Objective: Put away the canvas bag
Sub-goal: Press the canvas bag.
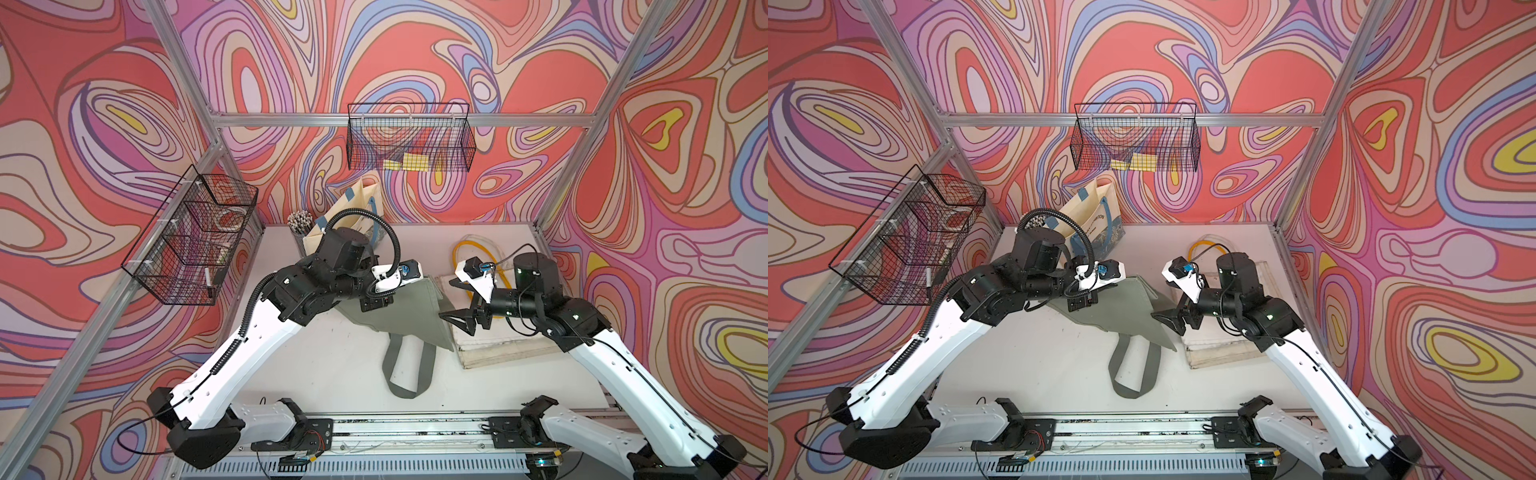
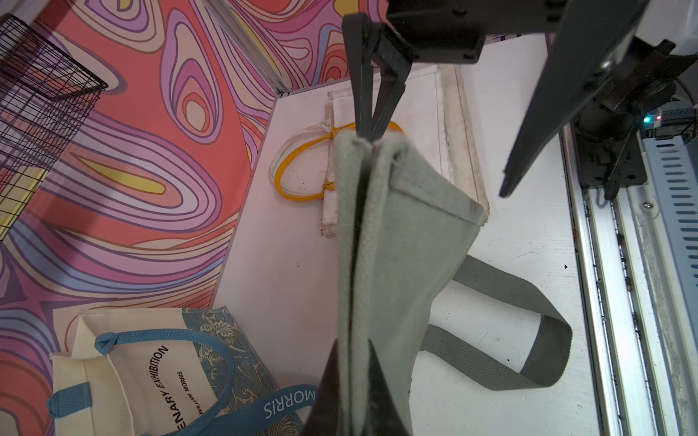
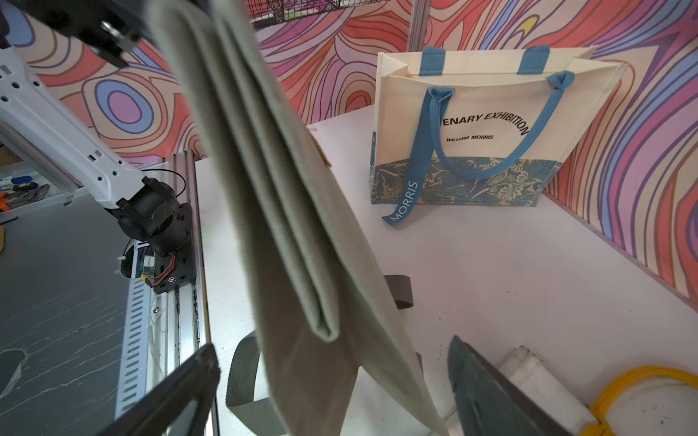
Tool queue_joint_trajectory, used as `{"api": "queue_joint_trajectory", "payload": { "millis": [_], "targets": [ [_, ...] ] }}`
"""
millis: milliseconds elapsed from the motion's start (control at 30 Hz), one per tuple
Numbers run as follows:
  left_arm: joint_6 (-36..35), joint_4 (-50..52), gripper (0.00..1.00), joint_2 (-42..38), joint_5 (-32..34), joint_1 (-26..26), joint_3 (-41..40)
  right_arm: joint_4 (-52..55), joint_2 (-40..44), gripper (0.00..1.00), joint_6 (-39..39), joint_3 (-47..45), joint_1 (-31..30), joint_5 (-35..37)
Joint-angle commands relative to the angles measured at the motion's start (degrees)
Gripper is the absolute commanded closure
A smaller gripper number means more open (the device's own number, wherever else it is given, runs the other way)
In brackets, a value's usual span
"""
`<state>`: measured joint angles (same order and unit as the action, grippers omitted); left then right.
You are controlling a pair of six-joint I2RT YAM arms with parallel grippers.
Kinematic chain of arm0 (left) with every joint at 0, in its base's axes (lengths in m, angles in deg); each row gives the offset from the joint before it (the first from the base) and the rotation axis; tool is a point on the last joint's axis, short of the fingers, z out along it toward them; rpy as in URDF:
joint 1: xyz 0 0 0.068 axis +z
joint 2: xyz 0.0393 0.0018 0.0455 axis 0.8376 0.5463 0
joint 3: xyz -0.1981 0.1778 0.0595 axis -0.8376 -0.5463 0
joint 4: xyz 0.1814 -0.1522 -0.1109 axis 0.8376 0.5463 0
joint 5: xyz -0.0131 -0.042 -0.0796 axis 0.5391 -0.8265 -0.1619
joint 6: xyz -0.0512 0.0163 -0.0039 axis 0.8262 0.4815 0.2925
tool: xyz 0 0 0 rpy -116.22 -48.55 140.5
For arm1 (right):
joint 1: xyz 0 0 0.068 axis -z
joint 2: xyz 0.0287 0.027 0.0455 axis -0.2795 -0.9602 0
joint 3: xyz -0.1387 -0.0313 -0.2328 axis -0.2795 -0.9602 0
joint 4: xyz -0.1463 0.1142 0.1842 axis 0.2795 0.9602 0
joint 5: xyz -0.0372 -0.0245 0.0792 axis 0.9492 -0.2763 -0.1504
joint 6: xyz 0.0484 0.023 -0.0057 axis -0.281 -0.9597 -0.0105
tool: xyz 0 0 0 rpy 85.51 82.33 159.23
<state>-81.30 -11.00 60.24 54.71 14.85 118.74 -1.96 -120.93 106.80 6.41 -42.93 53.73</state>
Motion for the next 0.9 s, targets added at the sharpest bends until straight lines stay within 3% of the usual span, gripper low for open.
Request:
{"api": "queue_joint_trajectory", "payload": {
  "millis": [0, 167, 300, 400, 433, 467, 567, 600, 667, 867],
  "targets": [
    [-1.07, -1.45, 1.00, 0.07, -2.90, 0.03, 3.31, -5.94, -2.78, 0.02, -1.38, -0.11, 0.07, -0.37],
    [-1.76, -0.74, 1.00, 0.55, -5.79, 0.04, 5.68, -7.07, -7.06, 0.02, 1.84, 1.43, 0.06, 4.91],
    [-2.31, -0.07, 1.00, 1.06, -5.97, 0.07, 7.85, -7.80, -7.90, 0.02, 4.77, 0.00, 0.20, 5.27],
    [-4.86, -0.04, 1.00, 2.34, -5.07, 0.03, 10.01, -7.30, -8.48, 0.08, 7.38, -1.02, 0.82, 4.46],
    [-5.10, -0.03, 1.00, 2.77, -5.12, 0.03, 10.82, -7.44, -8.62, 0.14, 8.17, -1.29, 1.17, 4.63],
    [-5.20, -0.15, 1.00, 3.38, -5.33, -0.09, 11.82, -8.06, -8.79, 0.28, 8.97, -1.58, 1.73, 5.06],
    [-5.55, -0.34, 1.00, 4.80, -6.45, -0.44, 14.18, -13.79, -8.82, 0.81, 9.72, -3.31, 3.58, 9.06],
    [-6.04, -0.33, 1.00, 5.22, -6.48, -0.77, 14.96, -16.86, -8.80, 0.90, 9.59, -3.85, 4.05, 11.12],
    [-6.76, -0.15, 1.00, 6.02, -5.78, -1.90, 16.43, -21.79, -9.66, 1.00, 10.55, -3.92, 4.76, 14.38],
    [-10.05, 1.27, 1.00, 10.63, -1.18, -9.18, 22.30, -29.21, -19.71, 1.00, 15.27, 5.27, 7.30, 19.86]
  ]
}}
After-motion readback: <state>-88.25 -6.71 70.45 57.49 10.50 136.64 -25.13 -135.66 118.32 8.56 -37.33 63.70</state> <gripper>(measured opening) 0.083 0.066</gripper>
